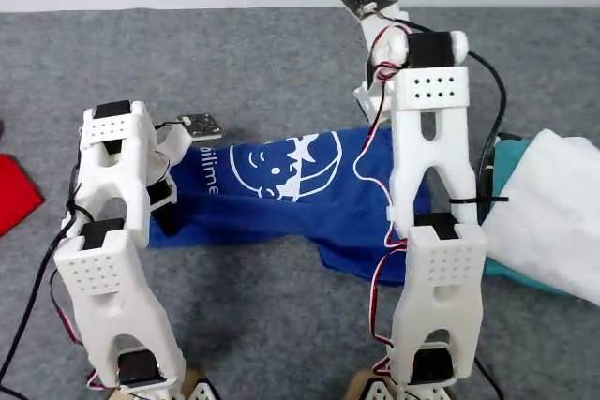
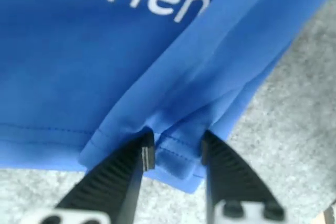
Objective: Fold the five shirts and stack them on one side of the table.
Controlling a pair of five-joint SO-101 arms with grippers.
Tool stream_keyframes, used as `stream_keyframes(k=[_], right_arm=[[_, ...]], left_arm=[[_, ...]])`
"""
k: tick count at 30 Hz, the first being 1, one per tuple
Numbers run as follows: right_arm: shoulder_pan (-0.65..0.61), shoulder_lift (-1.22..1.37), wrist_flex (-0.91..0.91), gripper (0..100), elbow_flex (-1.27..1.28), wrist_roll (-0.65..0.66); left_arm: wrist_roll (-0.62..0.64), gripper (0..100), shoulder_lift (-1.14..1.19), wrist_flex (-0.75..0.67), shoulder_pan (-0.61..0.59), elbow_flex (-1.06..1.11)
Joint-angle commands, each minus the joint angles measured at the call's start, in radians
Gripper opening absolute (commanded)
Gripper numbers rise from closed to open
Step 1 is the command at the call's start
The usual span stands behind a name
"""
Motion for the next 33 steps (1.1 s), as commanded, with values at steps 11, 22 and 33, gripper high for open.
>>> stream_keyframes(k=[11, 22, 33], right_arm=[[-0.002, -0.555, 0.042, 1.2, 0.706, -0.020], [-0.041, -0.700, 0.033, 22.2, 1.188, -0.021], [-0.062, -0.512, -0.136, 22.2, 1.275, 0.025]], left_arm=[[-0.008, 0, -0.017, 0.114, 0.008, -0.159], [0.058, 0, -0.011, 0.114, 0.023, -0.199], [0.100, 0, -0.011, 0.114, 0.061, -0.199]])
